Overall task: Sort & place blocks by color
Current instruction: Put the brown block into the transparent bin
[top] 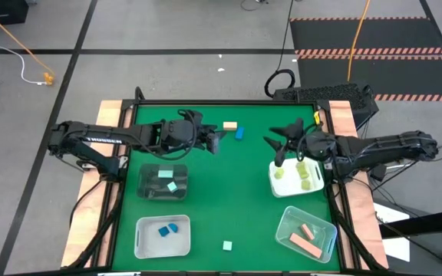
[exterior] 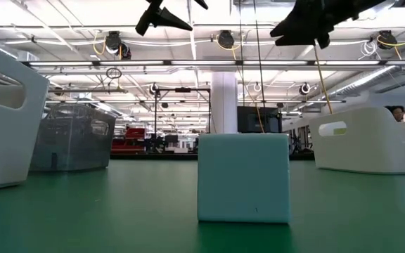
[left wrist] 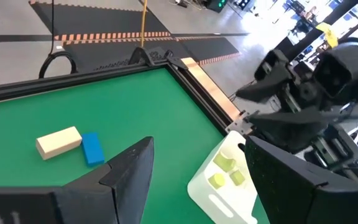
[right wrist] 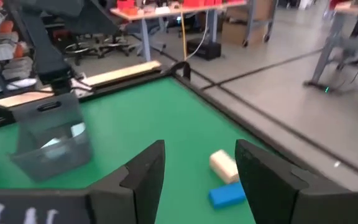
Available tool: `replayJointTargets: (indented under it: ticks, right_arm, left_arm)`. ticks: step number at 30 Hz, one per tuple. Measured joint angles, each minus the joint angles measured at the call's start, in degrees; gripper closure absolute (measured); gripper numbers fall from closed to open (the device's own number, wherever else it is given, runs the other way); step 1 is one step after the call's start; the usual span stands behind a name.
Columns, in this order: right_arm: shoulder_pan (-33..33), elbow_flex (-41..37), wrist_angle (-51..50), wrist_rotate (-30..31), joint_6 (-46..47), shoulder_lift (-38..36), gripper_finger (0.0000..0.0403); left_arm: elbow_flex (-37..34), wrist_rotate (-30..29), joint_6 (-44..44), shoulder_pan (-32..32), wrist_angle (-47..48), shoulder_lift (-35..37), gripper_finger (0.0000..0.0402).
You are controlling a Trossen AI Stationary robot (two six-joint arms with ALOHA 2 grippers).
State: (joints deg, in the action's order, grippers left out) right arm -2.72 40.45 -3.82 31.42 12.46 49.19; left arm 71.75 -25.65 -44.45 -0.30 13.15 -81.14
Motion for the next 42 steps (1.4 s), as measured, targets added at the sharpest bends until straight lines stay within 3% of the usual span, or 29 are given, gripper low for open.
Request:
replayJointTargets:
  ticks: [7, 9, 13, 21, 25, 31, 37, 42]
  right_arm:
    - [3.73, 0.04, 2.25, -0.43, -6.0, 1.25, 0.0218]
    - [5.41, 0.04, 4.4, -3.54, -6.1, 2.82, 0.0218]
    - [8.92, 0.07, 10.01, -10.83, -6.09, 8.45, 0.0218]
    - [13.67, 0.07, 26.82, -17.88, -7.62, 21.13, 0.0258]
    - [16.1, 0.07, 35.71, -18.29, -7.66, 25.87, 0.0266]
    - [22.19, 0.09, 42.15, -19.26, -6.58, 33.79, 0.0229]
    - [28.31, 2.32, 43.9, -26.11, -0.1, 42.72, 0.0187]
    - [31.61, 8.73, 40.7, -33.87, 0.36, 49.05, 0.018]
  left_arm:
    - [0.0, 0.02, 0.0, -1.27, 0.02, 0.0, 0.0151]
    - [0.0, 0.05, -0.01, -1.59, 0.01, 0.0, 0.0151]
    - [0.0, 0.07, -0.68, -1.75, 0.02, 0.0, 0.0151]
    - [0.0, 0.04, 1.75, -1.55, 0.22, 0.0, 0.0151]
    - [0.0, 0.04, 5.12, -0.52, 0.2, 0.0, 0.0151]
    - [0.0, 0.04, 12.65, 3.32, -0.07, 0.0, 0.0151]
    - [0.0, 0.04, 19.61, 9.14, -0.2, 0.0, 0.0151]
    - [0.0, 0.02, 22.62, 13.79, -0.17, 0.0, 0.0151]
